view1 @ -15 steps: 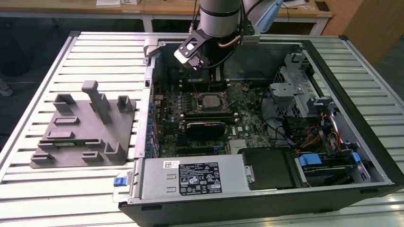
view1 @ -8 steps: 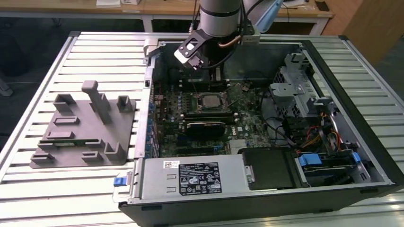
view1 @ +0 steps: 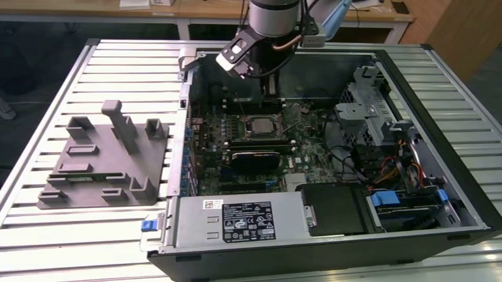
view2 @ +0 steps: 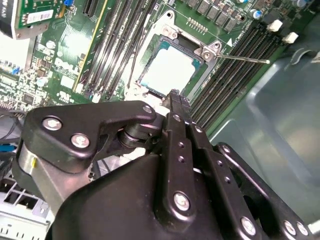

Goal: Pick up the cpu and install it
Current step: 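Close the cpu cover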

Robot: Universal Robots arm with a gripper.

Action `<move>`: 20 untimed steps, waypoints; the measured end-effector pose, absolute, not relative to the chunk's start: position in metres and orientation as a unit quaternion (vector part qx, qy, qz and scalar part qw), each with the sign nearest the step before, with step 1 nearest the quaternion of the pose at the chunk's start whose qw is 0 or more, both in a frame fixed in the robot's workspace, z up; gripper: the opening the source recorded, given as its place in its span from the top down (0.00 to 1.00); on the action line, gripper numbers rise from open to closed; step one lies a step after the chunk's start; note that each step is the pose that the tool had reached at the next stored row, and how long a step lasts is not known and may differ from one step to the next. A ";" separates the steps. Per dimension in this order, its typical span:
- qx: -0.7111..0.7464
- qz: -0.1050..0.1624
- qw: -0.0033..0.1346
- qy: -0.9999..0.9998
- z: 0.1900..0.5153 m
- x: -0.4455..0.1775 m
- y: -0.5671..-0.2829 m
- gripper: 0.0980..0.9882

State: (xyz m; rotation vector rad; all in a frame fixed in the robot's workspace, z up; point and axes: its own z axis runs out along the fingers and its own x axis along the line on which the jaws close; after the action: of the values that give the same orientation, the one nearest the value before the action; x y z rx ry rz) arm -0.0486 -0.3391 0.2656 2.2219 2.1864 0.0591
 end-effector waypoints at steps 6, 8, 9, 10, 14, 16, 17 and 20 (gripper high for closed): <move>0.713 0.019 0.012 0.701 0.269 -0.049 -0.339 0.99; 0.713 0.019 0.012 0.701 0.269 -0.048 -0.339 0.99; 0.713 0.019 0.012 0.701 0.269 -0.046 -0.339 0.99; 0.713 0.019 0.012 0.701 0.269 -0.043 -0.339 0.99; 0.713 0.019 0.012 0.701 0.269 -0.030 -0.339 0.99; 0.713 0.019 0.012 0.701 0.269 -0.023 -0.339 0.99; 0.713 0.019 0.012 0.701 0.269 -0.019 -0.339 0.99; 0.713 0.019 0.012 0.701 0.269 -0.007 -0.339 0.99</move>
State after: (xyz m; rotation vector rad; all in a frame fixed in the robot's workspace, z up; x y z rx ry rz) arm -0.0073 -0.3388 0.2687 2.2222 2.1867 0.0593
